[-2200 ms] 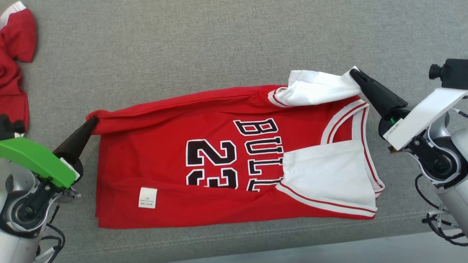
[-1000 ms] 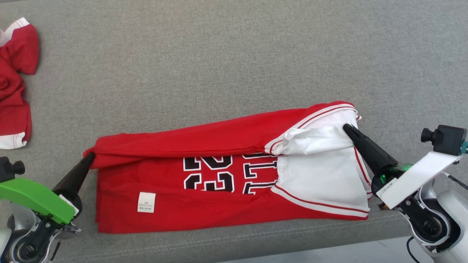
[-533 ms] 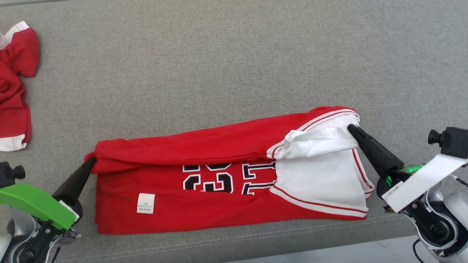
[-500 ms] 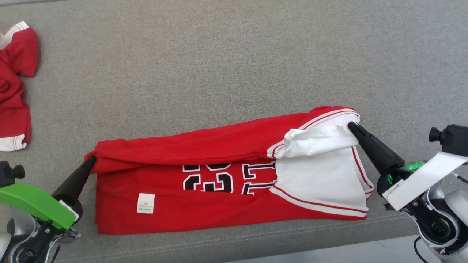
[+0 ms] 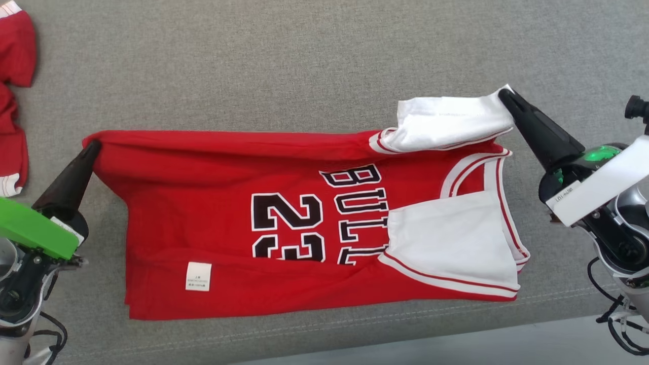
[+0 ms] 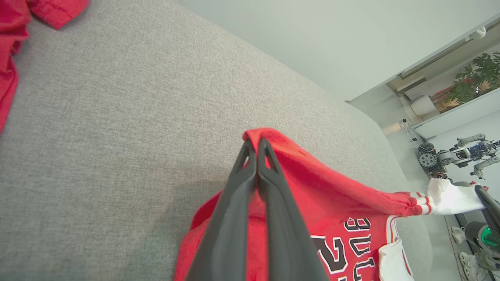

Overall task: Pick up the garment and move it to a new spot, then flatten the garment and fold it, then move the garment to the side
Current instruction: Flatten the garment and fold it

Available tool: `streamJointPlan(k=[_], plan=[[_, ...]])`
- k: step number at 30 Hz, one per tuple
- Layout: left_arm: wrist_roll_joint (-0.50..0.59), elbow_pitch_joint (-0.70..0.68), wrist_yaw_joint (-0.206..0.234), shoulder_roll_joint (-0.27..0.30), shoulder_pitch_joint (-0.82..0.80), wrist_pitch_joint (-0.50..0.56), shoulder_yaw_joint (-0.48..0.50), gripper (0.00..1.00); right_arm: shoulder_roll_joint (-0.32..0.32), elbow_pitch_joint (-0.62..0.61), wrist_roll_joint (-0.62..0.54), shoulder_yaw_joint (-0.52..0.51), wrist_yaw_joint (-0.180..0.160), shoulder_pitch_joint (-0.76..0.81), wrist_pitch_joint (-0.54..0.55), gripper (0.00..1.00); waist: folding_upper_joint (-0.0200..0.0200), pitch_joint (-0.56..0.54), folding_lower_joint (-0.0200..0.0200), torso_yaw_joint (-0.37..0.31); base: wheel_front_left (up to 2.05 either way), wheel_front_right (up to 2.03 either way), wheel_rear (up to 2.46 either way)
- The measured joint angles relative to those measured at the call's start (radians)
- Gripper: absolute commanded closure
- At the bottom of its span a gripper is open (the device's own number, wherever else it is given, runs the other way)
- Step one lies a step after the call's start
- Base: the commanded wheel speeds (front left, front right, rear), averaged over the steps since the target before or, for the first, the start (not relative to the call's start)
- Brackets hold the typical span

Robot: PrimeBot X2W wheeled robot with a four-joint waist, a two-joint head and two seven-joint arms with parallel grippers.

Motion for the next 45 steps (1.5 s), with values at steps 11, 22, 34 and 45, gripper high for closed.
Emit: streamJointPlan(k=[11,22,34,45], plan=[[0.012,0.041,0.0,-0.001,-0.023,-0.017,-0.026,1.0,0.024,0.03,-0.006,0.015,0.0,-0.037,0.009,1.0,0.0,0.016,0.0,-0.002,0.0,0.0,0.0],[0.012,0.073,0.0,-0.001,-0.009,-0.055,-0.038,1.0,0.025,0.046,-0.01,0.02,0.009,-0.033,0.006,1.0,0.0,-0.011,0.0,-0.009,0.0,0.0,0.0],[0.091,-0.001,0.0,0.076,0.004,-0.079,-0.098,1.0,0.024,0.05,-0.01,0.025,0.012,-0.027,0.003,1.0,0.0,-0.025,0.0,-0.017,0.0,0.0,0.0],[0.267,-0.04,-0.001,0.174,0.001,-0.138,-0.202,1.0,0.021,0.061,-0.018,0.032,0.02,-0.028,0.004,1.0,0.0,-0.029,0.0,-0.018,0.0,0.0,0.0]])
